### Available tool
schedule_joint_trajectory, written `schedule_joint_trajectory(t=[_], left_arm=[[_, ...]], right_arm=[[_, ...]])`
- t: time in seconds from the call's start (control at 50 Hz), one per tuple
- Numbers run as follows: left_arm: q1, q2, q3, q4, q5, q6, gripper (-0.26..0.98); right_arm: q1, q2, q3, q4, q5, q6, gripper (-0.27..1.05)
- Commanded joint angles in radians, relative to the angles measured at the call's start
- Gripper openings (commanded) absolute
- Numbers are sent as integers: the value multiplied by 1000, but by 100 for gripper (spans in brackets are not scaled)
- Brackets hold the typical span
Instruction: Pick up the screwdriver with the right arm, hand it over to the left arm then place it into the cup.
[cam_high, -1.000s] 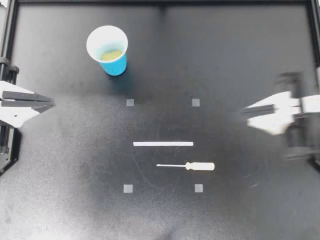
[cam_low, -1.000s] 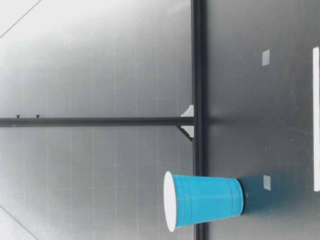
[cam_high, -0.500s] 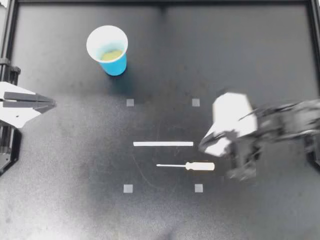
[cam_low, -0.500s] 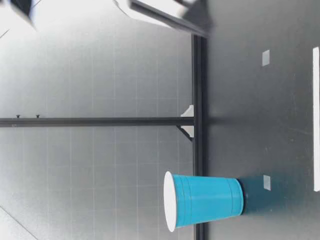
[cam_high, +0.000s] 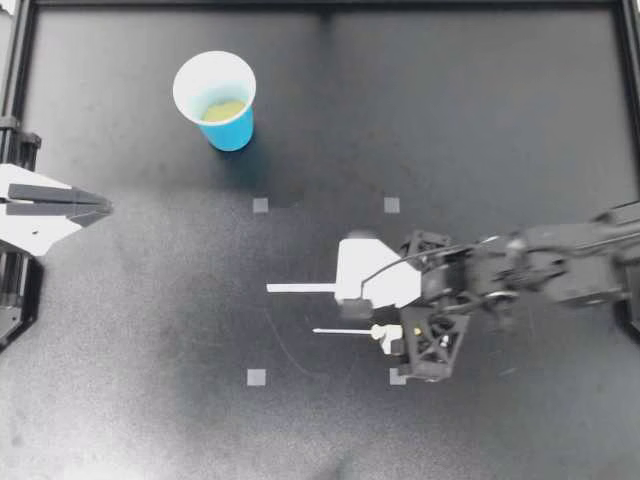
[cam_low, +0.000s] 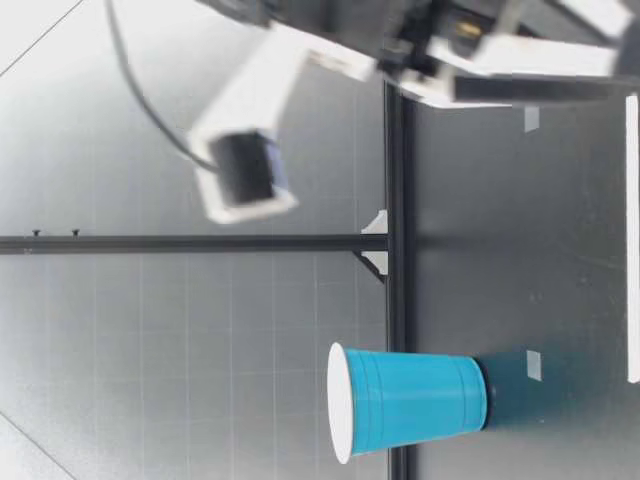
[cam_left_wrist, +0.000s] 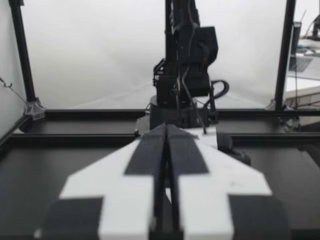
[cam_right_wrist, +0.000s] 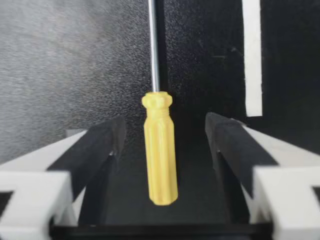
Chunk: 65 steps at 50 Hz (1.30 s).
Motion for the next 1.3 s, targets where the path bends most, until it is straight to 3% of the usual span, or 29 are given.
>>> schedule_joint_trajectory(t=[0.0, 0.56, 1.06, 1.28], left_arm=[[3, 8, -14, 0, -9, -2, 11], [2, 5, -12, 0, -9, 2, 11], [3, 38, -12, -2, -12, 3, 11], [3, 158, -12, -17, -100, -3, 19]], right_arm=[[5, 0, -29, 0, 0, -3, 63], [21, 57, -31, -49, -41, -5, 62], [31, 46, -31, -66, -43, -3, 12], [29, -15, 12, -66, -189, 6, 9]])
